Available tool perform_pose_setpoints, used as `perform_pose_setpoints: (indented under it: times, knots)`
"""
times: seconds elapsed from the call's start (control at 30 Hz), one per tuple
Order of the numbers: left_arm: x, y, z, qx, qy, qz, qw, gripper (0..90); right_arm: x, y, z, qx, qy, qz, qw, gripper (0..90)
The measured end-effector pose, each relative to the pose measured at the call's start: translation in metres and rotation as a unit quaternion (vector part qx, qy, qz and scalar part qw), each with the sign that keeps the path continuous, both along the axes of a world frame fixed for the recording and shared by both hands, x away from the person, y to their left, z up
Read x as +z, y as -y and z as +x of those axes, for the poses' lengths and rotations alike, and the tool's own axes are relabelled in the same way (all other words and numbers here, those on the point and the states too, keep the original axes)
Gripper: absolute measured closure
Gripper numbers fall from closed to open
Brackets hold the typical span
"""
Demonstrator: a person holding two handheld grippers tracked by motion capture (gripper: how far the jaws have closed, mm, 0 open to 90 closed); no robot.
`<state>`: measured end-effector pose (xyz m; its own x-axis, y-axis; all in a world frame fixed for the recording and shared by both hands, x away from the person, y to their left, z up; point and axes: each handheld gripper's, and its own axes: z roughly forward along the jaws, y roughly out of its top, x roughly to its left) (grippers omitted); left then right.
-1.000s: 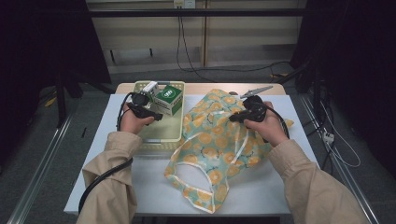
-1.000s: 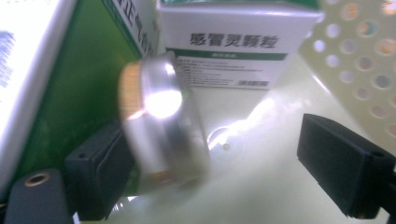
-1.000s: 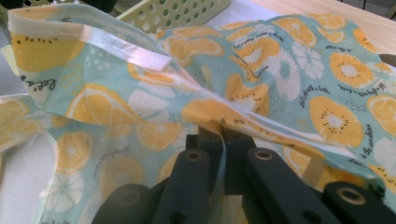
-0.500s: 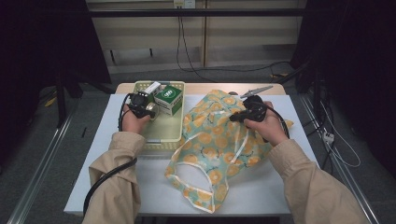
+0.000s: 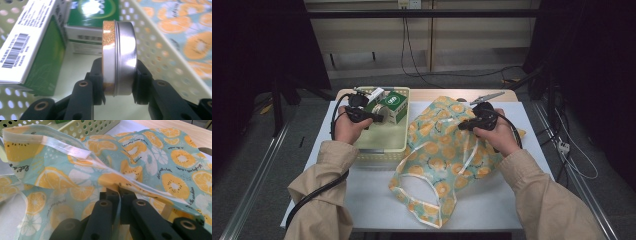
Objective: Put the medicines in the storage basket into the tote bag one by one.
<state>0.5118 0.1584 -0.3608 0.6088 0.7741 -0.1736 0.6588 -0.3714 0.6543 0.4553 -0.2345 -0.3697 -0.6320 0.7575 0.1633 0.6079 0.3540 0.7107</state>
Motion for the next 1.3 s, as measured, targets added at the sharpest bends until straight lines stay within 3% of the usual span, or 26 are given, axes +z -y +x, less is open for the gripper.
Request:
perform_pose_setpoints:
  times: [0.13,0.3,0.53,0.7,1.03,1.3]
  knots:
    - [0.010,0.013,-0.013,-0.029,0.011,-0.017,0.9994,67.2,0.000,0.001,0.000,-0.002,0.000,0.000,1.0000,89.8]
    - [0.022,0.030,-0.030,-0.070,0.017,-0.033,0.9969,67.2,-0.001,0.001,0.000,-0.003,0.000,-0.003,1.0000,89.8]
    - [0.038,0.053,-0.055,-0.124,0.038,-0.050,0.9903,67.2,0.000,0.001,0.000,-0.006,-0.001,-0.001,1.0000,89.8]
    - [0.045,0.070,-0.074,-0.167,0.049,-0.057,0.9831,67.1,0.000,0.000,0.000,-0.007,0.001,-0.001,1.0000,89.8]
    - [0.032,0.104,-0.107,-0.224,0.052,-0.058,0.9715,67.1,0.001,-0.001,0.000,-0.009,0.002,0.000,1.0000,89.8]
    - [0.010,0.129,-0.121,-0.254,0.039,-0.054,0.9650,67.1,0.003,0.003,0.000,-0.014,0.005,0.001,0.9999,89.8]
